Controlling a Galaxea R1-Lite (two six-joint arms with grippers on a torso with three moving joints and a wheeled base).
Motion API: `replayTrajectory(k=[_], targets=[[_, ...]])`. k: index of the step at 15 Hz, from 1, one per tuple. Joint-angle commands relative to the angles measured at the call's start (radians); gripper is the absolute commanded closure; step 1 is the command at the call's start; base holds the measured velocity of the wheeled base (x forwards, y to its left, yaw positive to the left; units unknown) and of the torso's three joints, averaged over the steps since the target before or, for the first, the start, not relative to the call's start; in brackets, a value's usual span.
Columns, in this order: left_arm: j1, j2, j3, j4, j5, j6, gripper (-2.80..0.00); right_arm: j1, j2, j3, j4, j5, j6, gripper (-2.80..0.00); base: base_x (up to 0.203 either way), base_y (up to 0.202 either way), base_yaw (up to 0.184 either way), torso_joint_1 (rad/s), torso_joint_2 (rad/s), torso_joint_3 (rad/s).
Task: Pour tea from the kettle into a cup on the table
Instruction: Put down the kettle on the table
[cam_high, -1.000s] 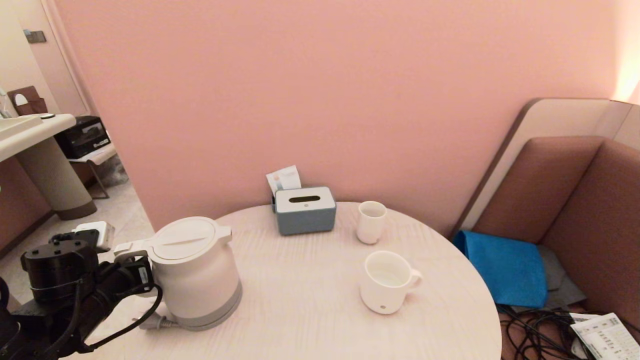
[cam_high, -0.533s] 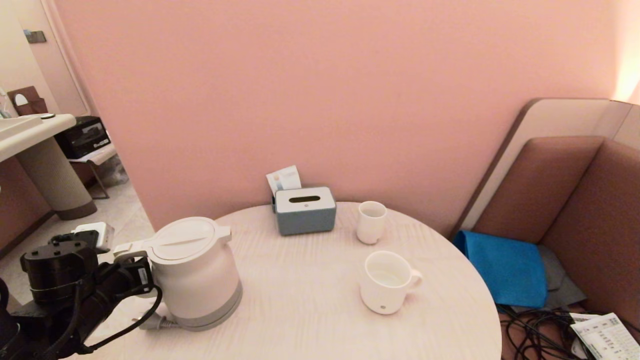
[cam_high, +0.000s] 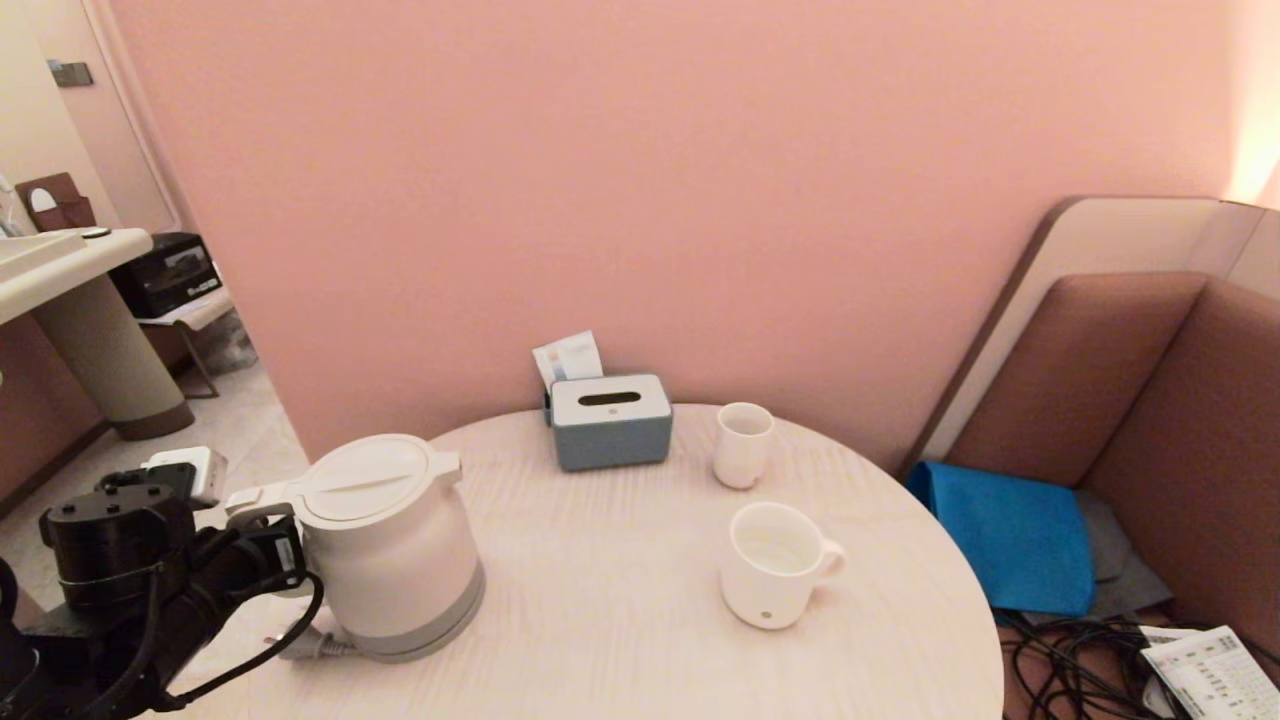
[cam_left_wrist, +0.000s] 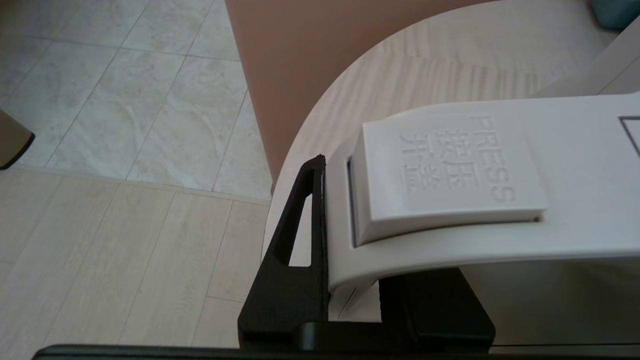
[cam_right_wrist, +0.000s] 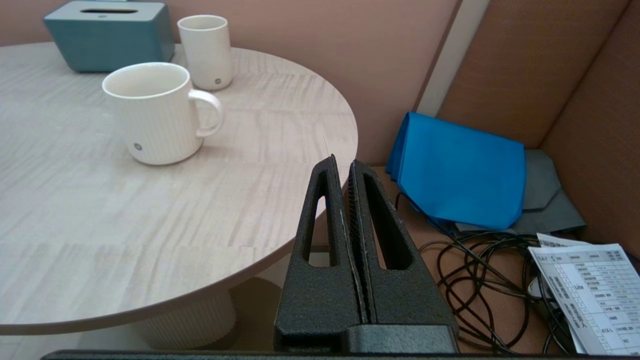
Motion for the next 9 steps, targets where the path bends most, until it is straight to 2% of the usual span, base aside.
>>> replayTrajectory(k=[1, 9], targets=[[0.0, 0.005, 0.002, -0.004, 0.002, -0.001, 0.0, -0.001, 0.001, 0.0, 0.0, 0.0, 0.0, 0.0, 0.0, 0.0, 0.0, 0.0, 0.0, 0.0], [-0.007, 0.006, -0.029, -0.006, 0.002, 0.006, 0.0, -0.001, 0.001, 0.0, 0.0, 0.0, 0.0, 0.0, 0.0, 0.0, 0.0, 0.0, 0.0, 0.0]])
